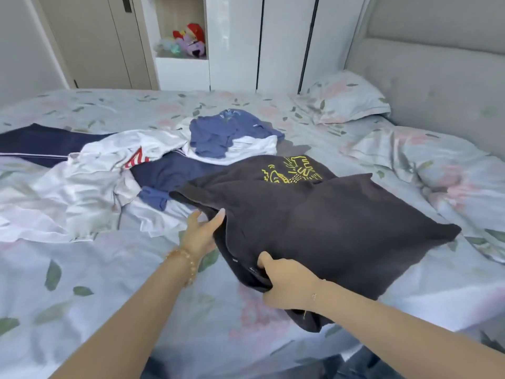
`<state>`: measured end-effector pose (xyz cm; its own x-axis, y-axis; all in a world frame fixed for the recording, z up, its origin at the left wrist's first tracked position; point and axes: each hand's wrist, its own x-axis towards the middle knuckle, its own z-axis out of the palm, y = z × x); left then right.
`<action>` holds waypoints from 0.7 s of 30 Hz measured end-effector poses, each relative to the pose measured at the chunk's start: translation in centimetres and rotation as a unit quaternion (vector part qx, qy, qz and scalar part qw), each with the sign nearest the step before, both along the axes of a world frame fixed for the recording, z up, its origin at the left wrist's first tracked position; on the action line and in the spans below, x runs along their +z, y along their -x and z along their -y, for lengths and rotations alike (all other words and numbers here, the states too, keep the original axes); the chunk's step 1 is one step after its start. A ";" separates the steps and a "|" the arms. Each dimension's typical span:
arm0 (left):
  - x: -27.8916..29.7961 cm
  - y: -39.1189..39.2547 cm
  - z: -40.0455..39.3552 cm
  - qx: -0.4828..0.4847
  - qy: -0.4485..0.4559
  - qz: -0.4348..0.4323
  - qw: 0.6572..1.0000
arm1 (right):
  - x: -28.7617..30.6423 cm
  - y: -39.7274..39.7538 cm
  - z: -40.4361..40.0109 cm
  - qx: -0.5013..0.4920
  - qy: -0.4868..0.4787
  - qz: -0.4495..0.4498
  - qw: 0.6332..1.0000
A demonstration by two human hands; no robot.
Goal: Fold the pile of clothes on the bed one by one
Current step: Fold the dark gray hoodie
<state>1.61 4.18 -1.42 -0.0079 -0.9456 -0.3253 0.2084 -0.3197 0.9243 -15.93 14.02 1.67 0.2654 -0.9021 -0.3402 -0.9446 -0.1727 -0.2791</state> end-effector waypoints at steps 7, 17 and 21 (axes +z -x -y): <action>-0.7 1.8 2.3 -0.028 0.117 0.253 0.960 | -0.3 -1.2 -0.7 -0.013 0.047 0.054 0.997; -0.9 -8.1 4.5 0.045 0.040 0.323 0.944 | -0.5 -7.4 -0.8 -0.013 -0.044 0.281 0.959; -0.2 -8.2 2.1 -0.016 0.059 0.457 0.887 | -1.6 -2.7 -1.8 -0.054 -0.043 0.358 0.931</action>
